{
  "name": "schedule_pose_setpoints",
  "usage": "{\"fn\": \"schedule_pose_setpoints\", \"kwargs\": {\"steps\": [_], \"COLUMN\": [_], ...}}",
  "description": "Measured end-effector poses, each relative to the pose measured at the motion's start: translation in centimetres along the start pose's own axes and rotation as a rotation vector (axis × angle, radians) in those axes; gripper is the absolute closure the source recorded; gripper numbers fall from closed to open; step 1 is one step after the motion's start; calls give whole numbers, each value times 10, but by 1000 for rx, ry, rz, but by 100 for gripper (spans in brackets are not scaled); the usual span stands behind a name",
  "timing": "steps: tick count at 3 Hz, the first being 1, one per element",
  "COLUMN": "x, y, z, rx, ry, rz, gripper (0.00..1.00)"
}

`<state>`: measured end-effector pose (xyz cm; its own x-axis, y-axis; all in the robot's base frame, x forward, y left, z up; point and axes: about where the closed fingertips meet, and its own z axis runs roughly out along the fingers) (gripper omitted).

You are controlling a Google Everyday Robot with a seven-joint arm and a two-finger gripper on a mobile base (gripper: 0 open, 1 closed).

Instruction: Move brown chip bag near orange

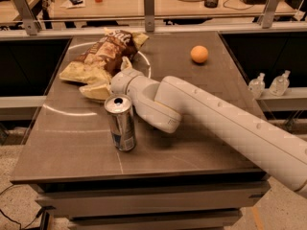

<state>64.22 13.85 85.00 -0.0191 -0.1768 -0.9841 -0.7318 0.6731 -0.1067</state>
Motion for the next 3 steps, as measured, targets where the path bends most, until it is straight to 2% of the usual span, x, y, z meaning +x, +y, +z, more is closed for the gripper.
{"fn": "schedule_pose_setpoints", "kwargs": {"steps": [2,3], "x": [-4,-7], "y": [-3,-10], "z": [5,2], "rx": [-16,-16], "ry": [-17,-47], "rz": [-13,-4], "gripper": [62,87]}}
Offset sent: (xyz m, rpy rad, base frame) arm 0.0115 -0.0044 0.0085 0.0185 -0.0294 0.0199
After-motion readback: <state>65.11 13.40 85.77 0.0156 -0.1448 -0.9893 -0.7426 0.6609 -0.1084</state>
